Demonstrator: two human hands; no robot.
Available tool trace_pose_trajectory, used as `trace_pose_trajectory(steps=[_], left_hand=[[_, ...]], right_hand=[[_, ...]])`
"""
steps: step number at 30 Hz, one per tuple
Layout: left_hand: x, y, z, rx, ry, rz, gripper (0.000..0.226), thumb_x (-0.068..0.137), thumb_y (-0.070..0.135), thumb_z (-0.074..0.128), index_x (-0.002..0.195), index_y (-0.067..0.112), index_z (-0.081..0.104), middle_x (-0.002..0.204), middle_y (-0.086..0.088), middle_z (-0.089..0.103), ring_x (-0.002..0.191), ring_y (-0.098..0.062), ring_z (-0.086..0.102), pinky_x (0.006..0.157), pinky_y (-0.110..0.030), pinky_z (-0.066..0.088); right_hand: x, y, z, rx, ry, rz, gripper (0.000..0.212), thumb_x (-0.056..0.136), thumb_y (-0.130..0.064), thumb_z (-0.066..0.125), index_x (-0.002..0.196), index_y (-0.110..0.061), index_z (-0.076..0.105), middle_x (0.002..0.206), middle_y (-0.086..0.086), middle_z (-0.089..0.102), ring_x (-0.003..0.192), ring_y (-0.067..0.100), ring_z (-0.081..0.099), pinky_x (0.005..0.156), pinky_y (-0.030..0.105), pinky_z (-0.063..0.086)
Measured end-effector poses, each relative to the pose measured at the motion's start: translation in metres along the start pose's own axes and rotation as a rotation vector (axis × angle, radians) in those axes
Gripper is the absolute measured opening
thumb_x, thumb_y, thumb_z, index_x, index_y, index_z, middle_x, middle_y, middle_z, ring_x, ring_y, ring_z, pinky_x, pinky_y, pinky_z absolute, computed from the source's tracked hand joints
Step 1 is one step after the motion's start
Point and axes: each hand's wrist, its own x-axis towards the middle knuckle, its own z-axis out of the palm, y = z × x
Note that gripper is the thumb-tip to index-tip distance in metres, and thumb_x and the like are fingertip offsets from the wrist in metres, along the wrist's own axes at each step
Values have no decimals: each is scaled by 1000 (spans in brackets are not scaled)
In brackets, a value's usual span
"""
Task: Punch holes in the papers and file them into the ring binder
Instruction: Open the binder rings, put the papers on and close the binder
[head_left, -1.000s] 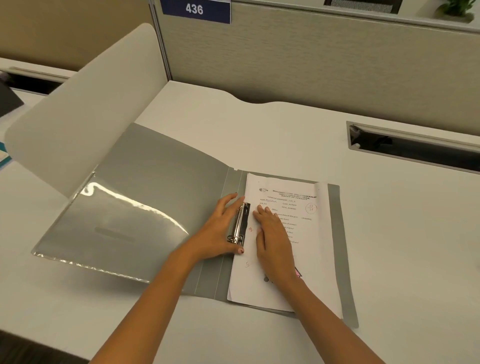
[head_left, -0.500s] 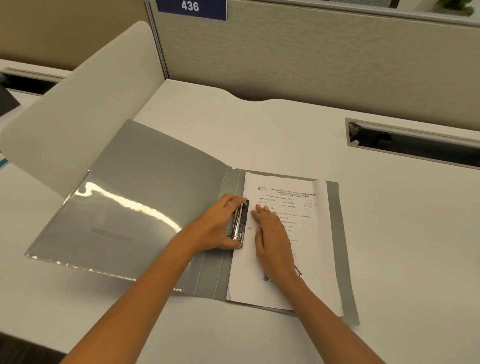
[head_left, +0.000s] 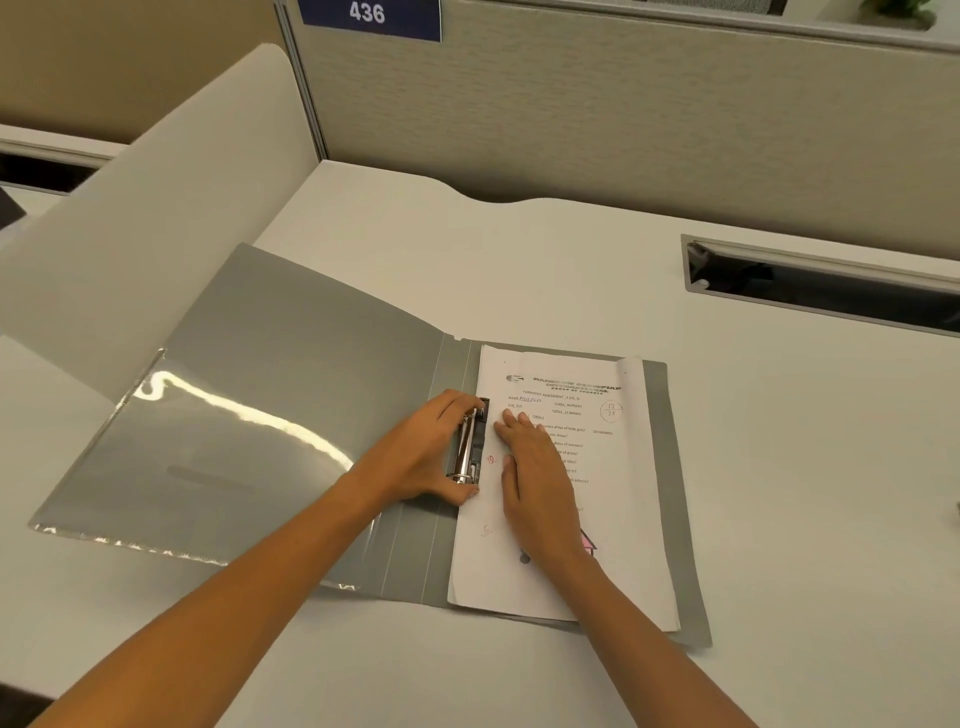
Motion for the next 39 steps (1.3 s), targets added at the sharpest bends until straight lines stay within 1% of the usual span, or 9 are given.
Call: trace_pose_trajectory(steps=[9,12,16,18,21,25,29,35,39], left_hand=[[-1,2,2,-50,20,6,92,60,45,81,135,16,37,129,3,44,112,-10,50,100,-23,44],[-7,6,6,-103,15,-24,92,66,40,77,141,17,29,134,6,34,118,-7,42,104,-22,41],[-16,13,14,-250,69,-118,83,80,36,68,147,22,21,145,11,24,130,0,31,111,-18,31],[-18,19,19,-291,99,-172,77,87,38,61,149,24,18,149,13,20,132,2,26,109,-14,25],[-21,27,23,-294,182,-233,62,96,38,47,150,23,20,153,10,22,136,-2,26,113,-22,23],[-30,43,22,-392,366,-366,52,95,46,35,143,27,37,137,12,44,120,-1,43,101,-18,36],[-39,57,22,-465,420,-428,39,100,31,36,137,24,45,122,16,46,99,10,46,72,7,33],[-44,66,23,-514,416,-470,31,102,26,33,124,25,55,104,15,61,90,2,57,74,-10,42],[-48,71,22,-495,372,-485,23,102,26,32,95,35,53,80,21,58,79,-8,60,72,-29,52]], right_hand=[[0,-1,-5,1,-7,4,54,94,-33,18,140,-21,44,150,-6,39,141,8,29,120,27,16],[-3,-4,-11,82,24,7,43,97,-23,31,135,-19,50,144,-5,47,136,9,37,118,27,22],[-5,-8,-35,188,160,146,23,93,-10,53,114,-14,62,117,1,64,108,13,57,101,33,48],[-7,-8,-49,186,221,222,21,91,-7,57,110,-15,62,111,0,65,102,12,59,97,31,51],[-20,-3,-69,102,329,324,25,88,-5,58,108,-20,60,106,-5,63,100,14,57,85,25,49],[-50,9,-93,-69,485,478,29,84,-8,62,110,-21,61,107,-1,62,100,22,53,77,29,45],[-72,14,-107,111,462,680,33,84,-15,67,115,-13,56,108,7,61,92,22,54,84,35,46],[-88,18,-117,201,339,800,29,78,-28,75,100,-11,65,82,2,66,80,22,59,78,31,46],[-91,17,-121,285,354,827,18,77,-24,77,88,-11,72,78,3,70,83,24,63,80,36,51]])
